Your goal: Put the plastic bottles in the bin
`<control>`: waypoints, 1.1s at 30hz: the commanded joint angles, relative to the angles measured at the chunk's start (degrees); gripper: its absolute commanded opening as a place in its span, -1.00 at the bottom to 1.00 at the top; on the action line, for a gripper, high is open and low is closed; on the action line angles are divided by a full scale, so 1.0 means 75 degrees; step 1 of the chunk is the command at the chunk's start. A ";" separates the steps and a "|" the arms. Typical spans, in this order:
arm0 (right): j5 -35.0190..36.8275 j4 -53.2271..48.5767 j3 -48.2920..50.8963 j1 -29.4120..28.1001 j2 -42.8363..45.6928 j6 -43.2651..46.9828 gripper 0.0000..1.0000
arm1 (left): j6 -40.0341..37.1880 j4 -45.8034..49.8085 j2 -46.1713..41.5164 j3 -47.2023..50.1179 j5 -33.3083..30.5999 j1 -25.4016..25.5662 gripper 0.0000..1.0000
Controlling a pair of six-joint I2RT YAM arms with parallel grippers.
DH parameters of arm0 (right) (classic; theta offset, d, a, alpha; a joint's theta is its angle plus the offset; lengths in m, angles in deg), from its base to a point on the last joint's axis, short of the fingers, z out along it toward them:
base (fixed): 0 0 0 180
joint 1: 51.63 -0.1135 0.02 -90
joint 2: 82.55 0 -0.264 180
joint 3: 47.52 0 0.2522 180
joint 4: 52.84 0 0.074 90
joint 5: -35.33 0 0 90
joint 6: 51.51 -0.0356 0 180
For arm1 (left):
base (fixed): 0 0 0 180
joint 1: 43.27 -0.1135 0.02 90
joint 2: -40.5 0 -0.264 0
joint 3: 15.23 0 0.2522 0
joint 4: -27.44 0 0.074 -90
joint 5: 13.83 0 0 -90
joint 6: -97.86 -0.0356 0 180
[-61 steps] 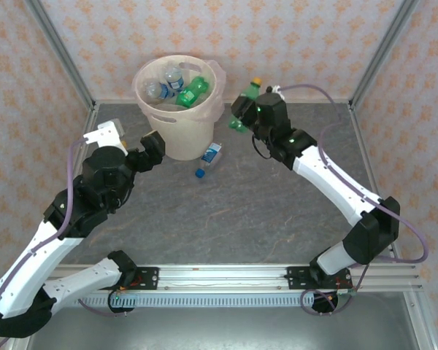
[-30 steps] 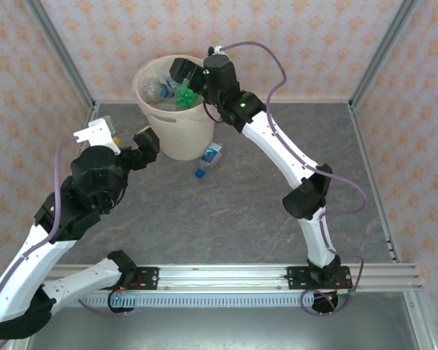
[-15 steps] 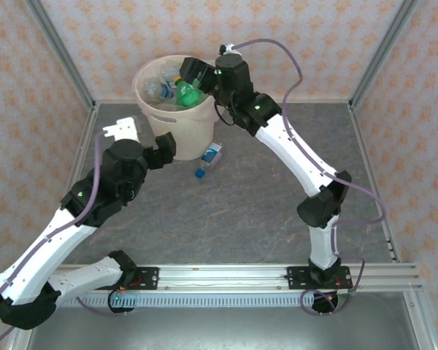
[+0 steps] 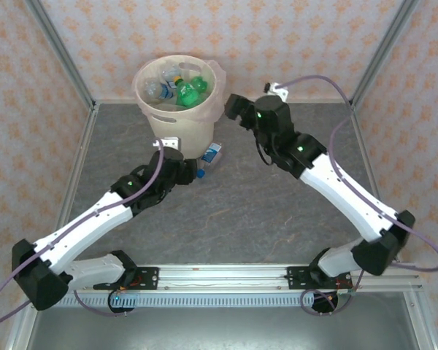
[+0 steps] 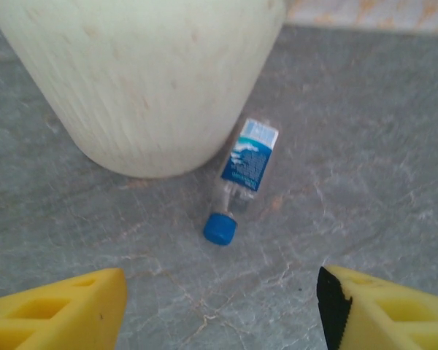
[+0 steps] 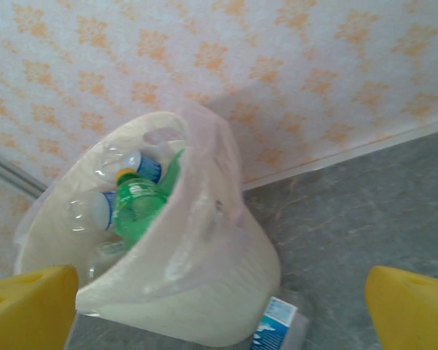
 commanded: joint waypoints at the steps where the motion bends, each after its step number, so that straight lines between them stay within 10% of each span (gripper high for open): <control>1: 0.0685 0.0053 0.0741 0.0089 0.0788 -0.0143 0.99 | -0.0252 -0.0732 0.0364 0.0270 0.0313 0.0051 0.38; 10: 0.1015 -0.0101 0.2434 0.0251 0.2704 -0.0289 0.99 | -0.0858 -0.2255 0.1543 0.1051 0.0008 0.0075 0.37; 33: 0.1254 -0.0592 0.2353 0.0276 0.3148 -0.0359 0.99 | -0.1950 -0.3967 0.5066 0.0522 -0.0877 0.0075 0.33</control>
